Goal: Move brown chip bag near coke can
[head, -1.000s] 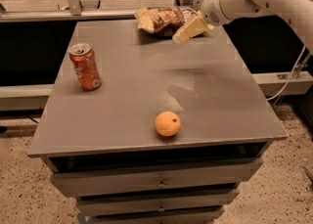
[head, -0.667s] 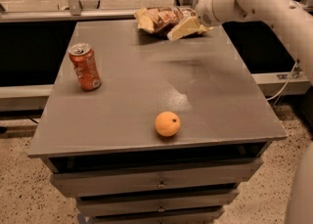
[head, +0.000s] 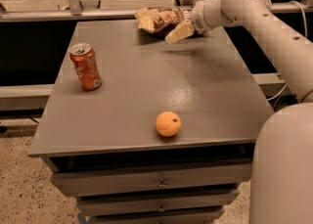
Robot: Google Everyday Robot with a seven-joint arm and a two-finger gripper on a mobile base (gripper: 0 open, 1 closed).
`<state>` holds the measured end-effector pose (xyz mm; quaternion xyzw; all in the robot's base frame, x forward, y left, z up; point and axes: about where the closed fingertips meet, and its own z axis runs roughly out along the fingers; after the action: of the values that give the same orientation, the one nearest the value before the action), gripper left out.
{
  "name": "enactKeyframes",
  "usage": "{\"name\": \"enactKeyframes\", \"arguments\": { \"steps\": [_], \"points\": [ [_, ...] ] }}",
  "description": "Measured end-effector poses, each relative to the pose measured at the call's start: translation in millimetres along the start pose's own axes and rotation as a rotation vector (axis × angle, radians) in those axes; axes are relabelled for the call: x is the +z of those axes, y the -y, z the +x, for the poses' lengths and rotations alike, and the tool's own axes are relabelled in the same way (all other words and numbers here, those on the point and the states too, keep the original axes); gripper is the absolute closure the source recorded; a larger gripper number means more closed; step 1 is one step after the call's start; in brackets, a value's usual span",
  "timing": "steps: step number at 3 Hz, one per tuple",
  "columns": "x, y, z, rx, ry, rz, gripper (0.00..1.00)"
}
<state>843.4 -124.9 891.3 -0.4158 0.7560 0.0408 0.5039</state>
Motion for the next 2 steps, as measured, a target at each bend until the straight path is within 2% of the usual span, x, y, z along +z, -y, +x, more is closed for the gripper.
{"name": "enactKeyframes", "arguments": {
  "steps": [1, 2],
  "points": [
    [18, 9, 9, 0.015, -0.006, 0.016, 0.03],
    [30, 17, 10, 0.022, 0.006, 0.031, 0.19]
  ]
}}
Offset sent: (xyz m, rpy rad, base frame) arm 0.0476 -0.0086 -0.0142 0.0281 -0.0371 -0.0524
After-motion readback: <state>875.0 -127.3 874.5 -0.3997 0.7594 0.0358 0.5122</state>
